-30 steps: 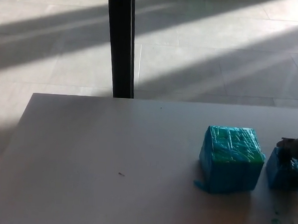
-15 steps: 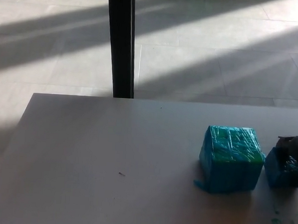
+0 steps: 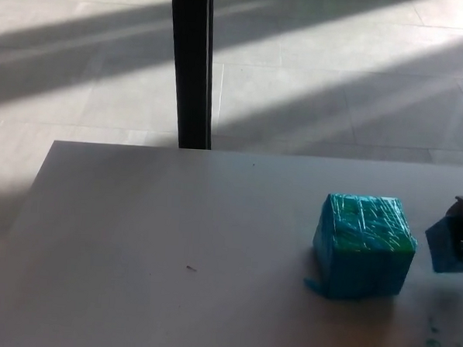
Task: The robot uses its right hand to pick up the small cube kept on the middle on the desk and place it on the bigger cube kept next to it
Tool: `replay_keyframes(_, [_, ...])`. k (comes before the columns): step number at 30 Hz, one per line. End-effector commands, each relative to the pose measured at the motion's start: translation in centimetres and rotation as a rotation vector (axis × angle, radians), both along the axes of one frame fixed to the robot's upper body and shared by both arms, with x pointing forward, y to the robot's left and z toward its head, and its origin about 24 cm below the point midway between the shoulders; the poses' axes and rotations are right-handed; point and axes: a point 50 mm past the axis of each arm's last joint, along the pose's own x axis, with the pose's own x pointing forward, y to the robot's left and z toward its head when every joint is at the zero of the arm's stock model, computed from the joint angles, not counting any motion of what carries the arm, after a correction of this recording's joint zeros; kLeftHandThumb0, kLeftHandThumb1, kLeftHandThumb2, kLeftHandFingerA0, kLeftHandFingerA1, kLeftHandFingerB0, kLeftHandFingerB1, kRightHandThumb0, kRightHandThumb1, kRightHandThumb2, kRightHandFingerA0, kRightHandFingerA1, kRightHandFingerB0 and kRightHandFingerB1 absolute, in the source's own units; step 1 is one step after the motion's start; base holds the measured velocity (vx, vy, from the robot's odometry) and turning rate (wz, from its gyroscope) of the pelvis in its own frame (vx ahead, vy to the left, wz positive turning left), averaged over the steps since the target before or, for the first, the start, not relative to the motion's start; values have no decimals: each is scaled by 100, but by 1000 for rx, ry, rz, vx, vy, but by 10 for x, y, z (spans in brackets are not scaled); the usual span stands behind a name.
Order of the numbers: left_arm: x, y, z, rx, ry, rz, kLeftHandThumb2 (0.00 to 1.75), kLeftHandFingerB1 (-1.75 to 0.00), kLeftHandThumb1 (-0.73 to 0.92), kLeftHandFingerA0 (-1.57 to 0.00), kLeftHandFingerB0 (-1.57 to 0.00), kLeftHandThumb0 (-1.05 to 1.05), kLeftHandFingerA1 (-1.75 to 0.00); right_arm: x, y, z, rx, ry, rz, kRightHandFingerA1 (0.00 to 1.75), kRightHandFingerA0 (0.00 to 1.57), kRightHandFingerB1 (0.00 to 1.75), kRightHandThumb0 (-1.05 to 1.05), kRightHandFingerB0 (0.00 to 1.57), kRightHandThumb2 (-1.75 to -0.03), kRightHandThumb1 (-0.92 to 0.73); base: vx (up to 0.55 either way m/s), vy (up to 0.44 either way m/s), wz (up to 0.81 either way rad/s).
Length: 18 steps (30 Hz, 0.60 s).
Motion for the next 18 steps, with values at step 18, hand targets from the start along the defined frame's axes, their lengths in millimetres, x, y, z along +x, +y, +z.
replay_keyframes(18, [-7, 8, 4, 10, 3, 11, 65, -34, 83, -29, -22, -73, -42, 15, 49, 117, 199, -20, 300, 156, 86, 115, -21, 85, -93, -61, 0, 0, 0])
